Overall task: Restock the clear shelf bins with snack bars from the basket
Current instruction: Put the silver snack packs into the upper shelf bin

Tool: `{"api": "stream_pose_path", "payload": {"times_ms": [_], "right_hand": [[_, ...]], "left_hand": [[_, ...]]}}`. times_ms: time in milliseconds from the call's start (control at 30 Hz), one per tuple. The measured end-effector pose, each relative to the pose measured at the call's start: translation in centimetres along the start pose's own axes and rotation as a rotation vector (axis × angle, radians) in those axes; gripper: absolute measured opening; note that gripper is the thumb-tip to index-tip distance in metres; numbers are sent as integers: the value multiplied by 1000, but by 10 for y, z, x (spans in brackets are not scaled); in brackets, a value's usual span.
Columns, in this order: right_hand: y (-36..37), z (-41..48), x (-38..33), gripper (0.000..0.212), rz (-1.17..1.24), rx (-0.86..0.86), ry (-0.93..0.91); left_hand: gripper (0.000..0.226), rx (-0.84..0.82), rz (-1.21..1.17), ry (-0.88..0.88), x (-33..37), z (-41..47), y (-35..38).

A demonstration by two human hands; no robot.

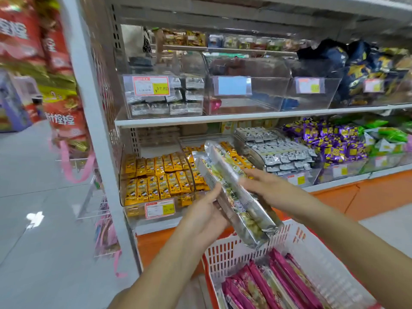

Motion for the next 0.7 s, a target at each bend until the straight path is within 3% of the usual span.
{"api": "stream_pose_path", "payload": {"times_ms": [100,267,367,433,567,633,700], "right_hand": [[4,-5,-33,97,-398,-51,-135],[-17,-9,-87,81,-363,21,-318],[-36,-7,-118,65,-184,-33,-359],[-52,-2,-143,57,-86,-59,-381],[-74,24,-191,31,65,-129,-316],[-72,38,-213,17,17,-210,-263],[-71,57,-232,12,-17,-234,-192]], "left_hand": [[21,20,70,60,15,1,3],[20,-100,213,205,59,-13,35],[23,-140,477,325,102,-29,55],[20,-32,779,502,148,-40,60],[19,453,1329,1001,257,-78,61],[30,619,1574,1130,289,-89,64],[36,666,1736,1164,309,-85,62]]}}
Point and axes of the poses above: each hand's wrist, its own z-axis towards the middle knuckle, its own y-axis out of the palm, x = y × z, the point moved 10 cm from there along z, towards the middle knuckle, and after that the axes turned 3 degrees about -z, right-handed, at the moved point
